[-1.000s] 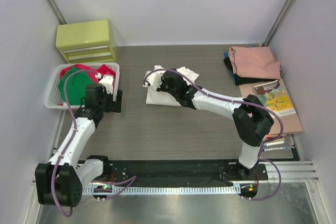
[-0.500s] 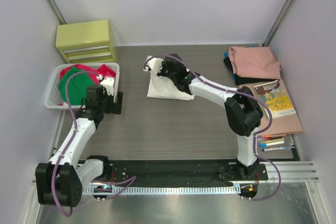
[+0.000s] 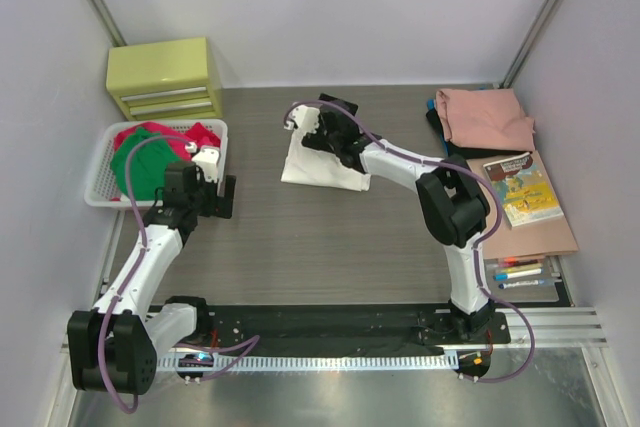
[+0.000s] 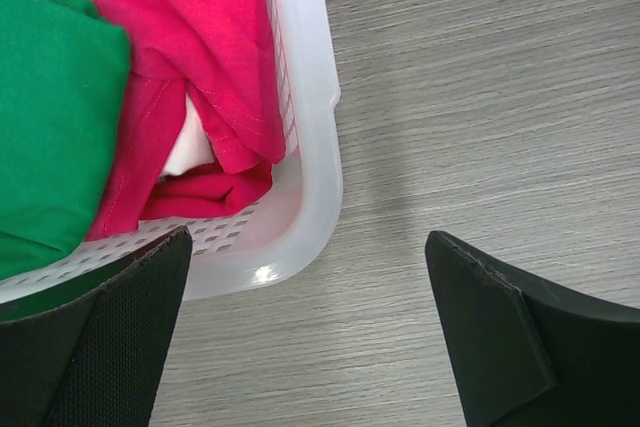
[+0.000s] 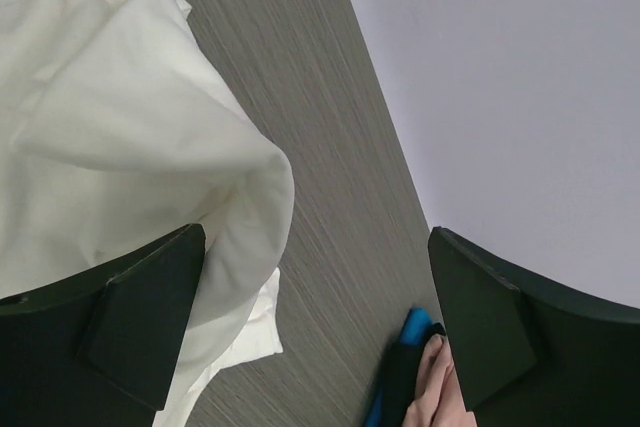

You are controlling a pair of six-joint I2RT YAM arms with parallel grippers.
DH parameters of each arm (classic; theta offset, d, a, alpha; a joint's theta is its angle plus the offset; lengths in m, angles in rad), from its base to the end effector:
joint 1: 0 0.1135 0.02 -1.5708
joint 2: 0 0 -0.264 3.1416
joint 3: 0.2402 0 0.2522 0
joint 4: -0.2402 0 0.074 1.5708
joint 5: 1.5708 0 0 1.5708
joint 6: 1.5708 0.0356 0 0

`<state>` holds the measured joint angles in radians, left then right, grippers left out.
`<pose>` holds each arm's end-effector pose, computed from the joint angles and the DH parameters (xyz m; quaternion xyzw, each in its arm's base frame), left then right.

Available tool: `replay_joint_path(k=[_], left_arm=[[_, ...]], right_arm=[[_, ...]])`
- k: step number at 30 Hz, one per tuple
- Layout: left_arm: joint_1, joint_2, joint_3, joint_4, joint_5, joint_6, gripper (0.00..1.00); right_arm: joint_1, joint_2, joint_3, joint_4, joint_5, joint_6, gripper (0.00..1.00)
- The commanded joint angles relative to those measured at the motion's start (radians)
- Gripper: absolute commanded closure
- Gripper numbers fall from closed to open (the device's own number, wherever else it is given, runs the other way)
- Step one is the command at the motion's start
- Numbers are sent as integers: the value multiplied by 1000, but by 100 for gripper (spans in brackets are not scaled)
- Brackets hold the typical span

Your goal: Fold and stack the t-shirts

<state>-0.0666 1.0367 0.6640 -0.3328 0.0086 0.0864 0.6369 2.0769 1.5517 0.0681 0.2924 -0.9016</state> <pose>0.2185 -0.0149 0.2363 0.0712 0.9051 0.0002 0.4193 0.3976 0.2814 0.2258 -0.5289 0.6569 -0.1916 0.5020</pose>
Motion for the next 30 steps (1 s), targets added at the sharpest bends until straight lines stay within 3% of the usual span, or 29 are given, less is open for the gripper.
replay_joint_path(k=[1,6,11,17,21,22,23,24,26,27,29,30], left_arm=[[7,5,5,6,39,-4,0],[7,11,0,-2,59,-4,0],[7,23,-7,-9,73,-4,0],[5,48,-4,-8,102,-8,0],[5,40,-7,-17,114,-8,0],[5,34,-9,-15,116,-10,0],[5,26,-10,-12,119,-10,0],[4,22,-9,-6,117,-14,0],[5,14,-6,0,120,-16,0],[5,7,-4,3,120,-19,6],[5,3,5,3,116,-22,32],[5,2,5,3,114,-23,81]], right_arm=[[4,-24,-22,93,60,3,0],[4,-49,-59,133,105,33,0],[-3,-191,-85,105,174,165,0],[-5,-427,-162,18,220,280,0],[-43,-539,-166,-173,196,406,3],[-55,-563,-173,-201,168,432,10],[-68,-587,-197,-214,162,458,36],[-78,-627,-212,-231,143,495,98],[-124,-656,-225,-298,52,625,99],[-137,-664,-231,-362,-78,673,99],[-160,-673,-287,-395,-212,760,99],[-160,-666,-307,-389,-246,767,99]])
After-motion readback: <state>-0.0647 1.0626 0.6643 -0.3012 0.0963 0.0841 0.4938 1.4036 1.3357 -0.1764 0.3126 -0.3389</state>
